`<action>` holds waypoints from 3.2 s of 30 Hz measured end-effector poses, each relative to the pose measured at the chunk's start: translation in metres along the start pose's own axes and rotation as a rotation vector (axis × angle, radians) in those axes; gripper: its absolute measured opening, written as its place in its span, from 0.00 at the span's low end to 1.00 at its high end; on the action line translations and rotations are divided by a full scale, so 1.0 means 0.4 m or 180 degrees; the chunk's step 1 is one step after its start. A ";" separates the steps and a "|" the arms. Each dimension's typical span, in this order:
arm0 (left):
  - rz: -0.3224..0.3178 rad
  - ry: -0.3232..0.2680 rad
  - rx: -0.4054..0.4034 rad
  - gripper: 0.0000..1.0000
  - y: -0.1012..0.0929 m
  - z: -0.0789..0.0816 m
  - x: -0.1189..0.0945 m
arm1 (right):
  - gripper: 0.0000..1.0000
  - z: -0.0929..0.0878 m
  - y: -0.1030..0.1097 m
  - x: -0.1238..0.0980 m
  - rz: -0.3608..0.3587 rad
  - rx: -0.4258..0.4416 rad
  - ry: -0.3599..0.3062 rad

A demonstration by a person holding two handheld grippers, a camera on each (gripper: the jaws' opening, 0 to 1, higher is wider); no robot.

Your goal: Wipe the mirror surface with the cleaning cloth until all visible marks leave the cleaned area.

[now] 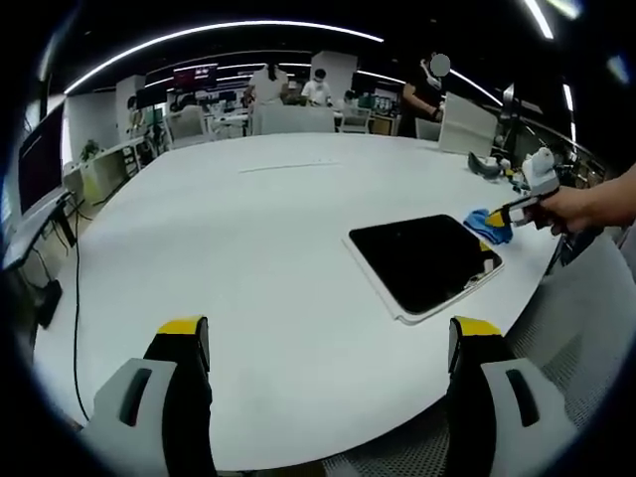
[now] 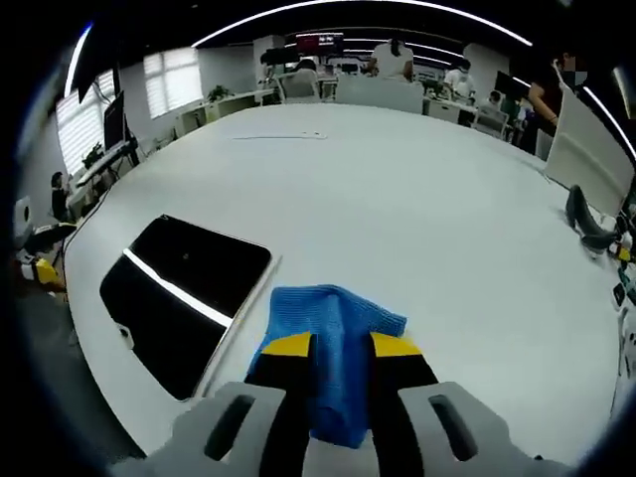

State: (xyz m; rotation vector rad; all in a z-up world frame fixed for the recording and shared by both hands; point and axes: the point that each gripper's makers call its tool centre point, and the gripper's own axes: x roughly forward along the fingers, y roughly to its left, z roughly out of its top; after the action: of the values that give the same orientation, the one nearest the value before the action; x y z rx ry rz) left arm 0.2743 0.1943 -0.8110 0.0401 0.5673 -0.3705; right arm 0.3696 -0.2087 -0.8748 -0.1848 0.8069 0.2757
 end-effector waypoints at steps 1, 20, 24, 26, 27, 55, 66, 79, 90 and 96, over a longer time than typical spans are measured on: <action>-0.0006 0.0009 0.0000 0.99 -0.001 -0.001 0.000 | 0.12 0.005 0.006 -0.002 0.0037 0.0102 -0.0040; 0.0031 -0.0111 -0.0317 0.99 -0.008 0.041 -0.007 | 0.09 0.011 0.018 0.005 0.0042 0.0041 0.0029; -0.0023 -0.0033 -0.0237 0.99 -0.033 0.022 0.013 | 0.03 0.013 0.013 0.005 0.0025 0.0145 0.0027; 0.0085 0.0020 -0.0164 0.99 -0.012 0.011 0.009 | 0.02 0.013 0.012 0.005 0.0043 0.0259 0.0046; 0.0073 0.0029 -0.0207 0.99 -0.010 0.006 0.008 | 0.02 0.014 0.010 0.006 0.0056 0.0268 0.0049; -0.0223 0.0266 0.0100 0.99 -0.062 -0.024 0.025 | 0.01 0.143 0.061 -0.067 0.0307 0.1473 0.0010; -0.0143 0.0140 -0.0011 0.98 -0.042 -0.010 0.019 | 0.02 0.147 0.121 -0.033 0.0340 0.1370 0.0128; -0.0227 0.0158 -0.0051 0.97 -0.054 -0.017 0.022 | 0.02 0.130 0.186 0.045 0.0291 0.1274 0.0301; -0.0217 0.0143 -0.0048 0.96 -0.051 -0.016 0.023 | 0.05 0.122 0.189 0.057 0.0180 0.1136 0.0262; -0.0228 0.0178 -0.0053 0.96 -0.054 -0.019 0.023 | 0.06 0.120 0.193 0.055 0.0250 0.1038 0.0276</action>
State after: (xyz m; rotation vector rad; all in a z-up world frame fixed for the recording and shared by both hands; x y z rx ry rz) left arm 0.2698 0.1724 -0.8210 0.0140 0.6282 -0.4353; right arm 0.3928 -0.1188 -0.8630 0.1423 0.9344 0.2074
